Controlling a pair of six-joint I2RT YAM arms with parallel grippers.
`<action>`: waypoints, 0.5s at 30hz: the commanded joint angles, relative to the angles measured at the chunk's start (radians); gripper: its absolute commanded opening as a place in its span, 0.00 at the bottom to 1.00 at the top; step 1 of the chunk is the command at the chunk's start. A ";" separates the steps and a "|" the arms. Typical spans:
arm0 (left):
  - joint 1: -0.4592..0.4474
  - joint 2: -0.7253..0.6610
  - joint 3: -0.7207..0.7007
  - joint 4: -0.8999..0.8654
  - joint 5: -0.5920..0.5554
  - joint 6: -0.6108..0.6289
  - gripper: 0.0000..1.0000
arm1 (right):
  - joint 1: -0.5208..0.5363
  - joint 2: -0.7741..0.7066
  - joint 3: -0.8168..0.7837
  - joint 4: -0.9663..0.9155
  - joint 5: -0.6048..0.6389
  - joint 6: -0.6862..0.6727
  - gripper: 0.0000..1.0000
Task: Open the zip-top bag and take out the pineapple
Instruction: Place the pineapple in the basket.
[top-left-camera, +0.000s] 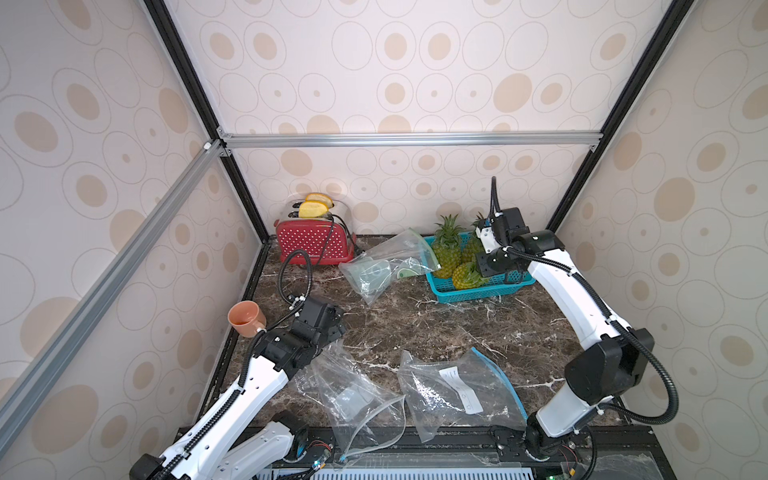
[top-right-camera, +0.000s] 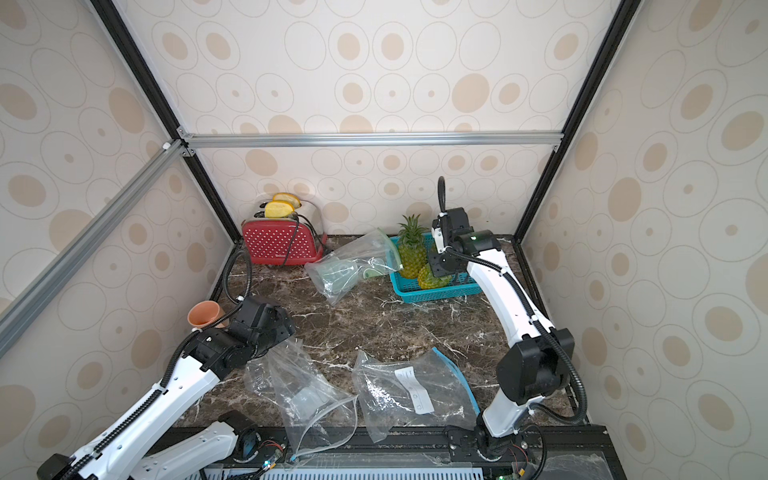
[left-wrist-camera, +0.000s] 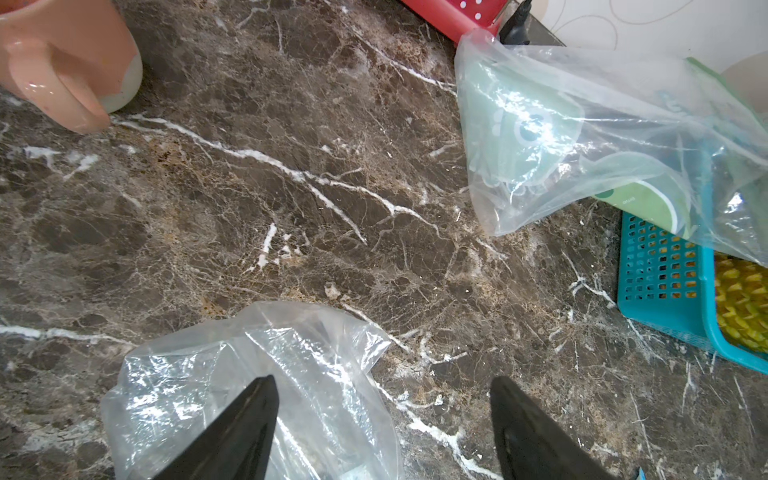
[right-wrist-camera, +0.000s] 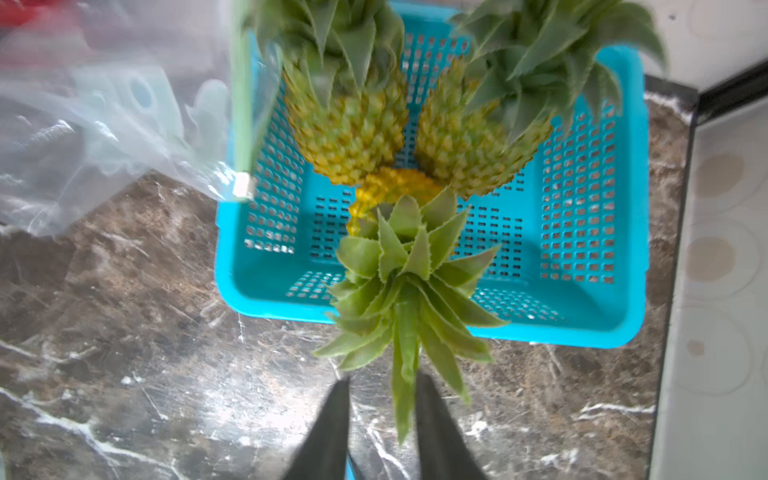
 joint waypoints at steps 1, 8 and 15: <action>-0.004 -0.016 -0.005 -0.012 -0.018 -0.018 0.81 | 0.004 0.045 -0.014 0.006 0.012 0.013 0.19; -0.004 -0.006 -0.004 -0.010 -0.022 -0.016 0.81 | 0.002 0.135 0.050 0.069 0.005 -0.006 0.16; -0.003 -0.016 -0.002 -0.012 -0.032 -0.018 0.81 | -0.013 0.232 0.187 0.068 0.017 -0.028 0.17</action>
